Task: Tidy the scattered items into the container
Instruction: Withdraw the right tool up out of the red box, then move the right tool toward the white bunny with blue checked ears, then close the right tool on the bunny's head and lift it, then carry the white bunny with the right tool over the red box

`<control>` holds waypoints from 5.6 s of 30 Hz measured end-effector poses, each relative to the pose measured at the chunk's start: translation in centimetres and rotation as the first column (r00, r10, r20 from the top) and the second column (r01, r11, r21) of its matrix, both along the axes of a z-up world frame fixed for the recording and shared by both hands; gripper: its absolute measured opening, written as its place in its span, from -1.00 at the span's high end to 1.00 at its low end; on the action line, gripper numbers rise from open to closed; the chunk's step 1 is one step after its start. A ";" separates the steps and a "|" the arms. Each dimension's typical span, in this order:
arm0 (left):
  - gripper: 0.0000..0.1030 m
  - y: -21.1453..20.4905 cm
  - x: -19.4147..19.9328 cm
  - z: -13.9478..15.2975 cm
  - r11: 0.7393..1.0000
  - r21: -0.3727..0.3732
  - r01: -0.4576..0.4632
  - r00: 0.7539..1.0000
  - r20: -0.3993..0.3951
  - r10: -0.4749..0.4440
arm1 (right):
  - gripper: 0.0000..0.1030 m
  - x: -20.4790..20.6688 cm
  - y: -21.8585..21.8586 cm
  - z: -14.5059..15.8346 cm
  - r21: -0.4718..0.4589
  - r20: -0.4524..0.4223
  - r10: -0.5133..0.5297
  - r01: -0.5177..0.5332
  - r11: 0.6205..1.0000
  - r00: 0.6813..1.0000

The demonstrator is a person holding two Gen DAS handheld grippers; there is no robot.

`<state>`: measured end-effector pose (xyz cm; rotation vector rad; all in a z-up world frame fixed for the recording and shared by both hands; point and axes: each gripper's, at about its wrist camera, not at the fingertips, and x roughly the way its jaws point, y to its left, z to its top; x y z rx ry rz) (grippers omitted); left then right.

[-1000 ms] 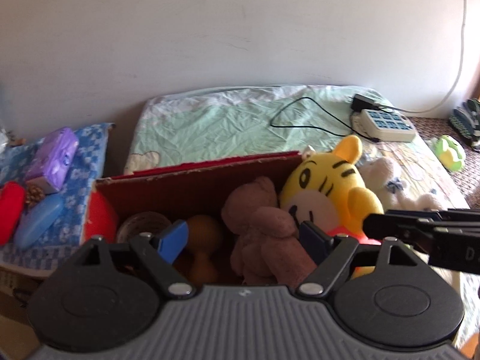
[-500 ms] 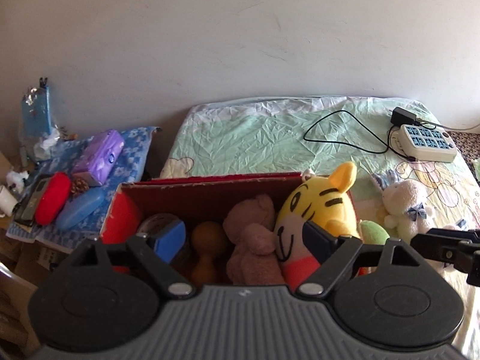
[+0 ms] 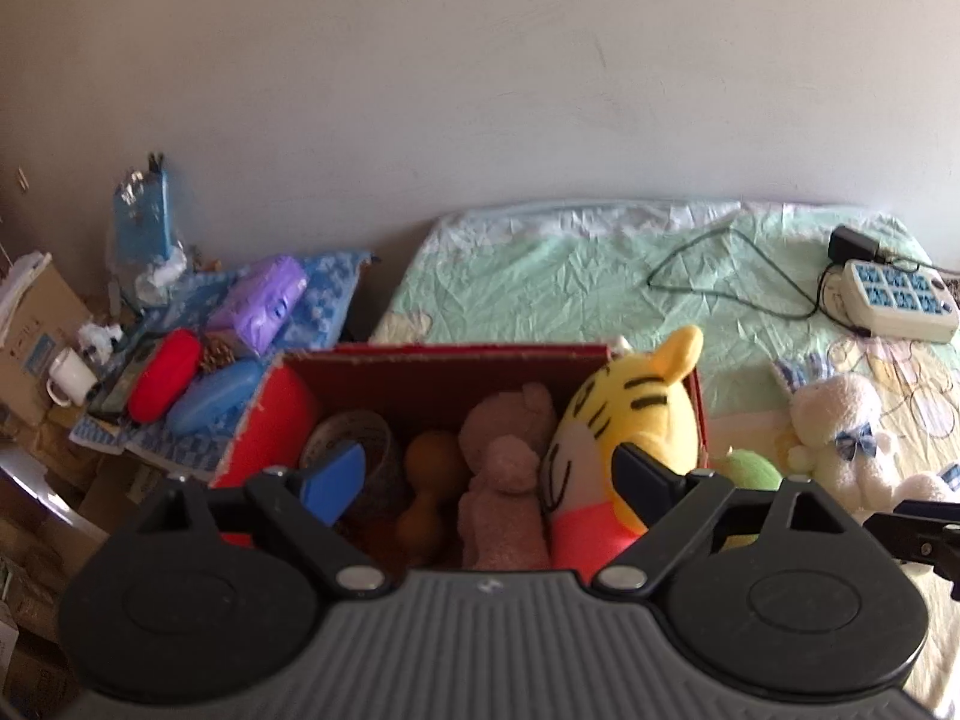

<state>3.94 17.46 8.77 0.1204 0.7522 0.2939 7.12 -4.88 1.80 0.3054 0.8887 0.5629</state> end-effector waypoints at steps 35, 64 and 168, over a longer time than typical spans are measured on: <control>-0.80 -15.5 -2.2 -8.3 0.787 -0.276 0.551 0.806 -0.069 -0.588 | -0.03 0.4 -14.5 -7.3 0.057 -0.273 -0.319 0.346 0.936 0.907; -0.96 -21.7 1.5 -13.1 0.673 -0.433 0.600 0.700 -0.122 -0.703 | -0.26 7.0 -15.4 -8.3 0.170 -0.350 -0.246 0.320 0.932 0.904; -0.19 14.3 0.8 -5.8 0.799 -0.267 0.539 0.818 -0.060 -0.572 | -0.17 -0.9 27.3 -0.4 -0.121 0.258 -0.013 0.046 0.992 0.966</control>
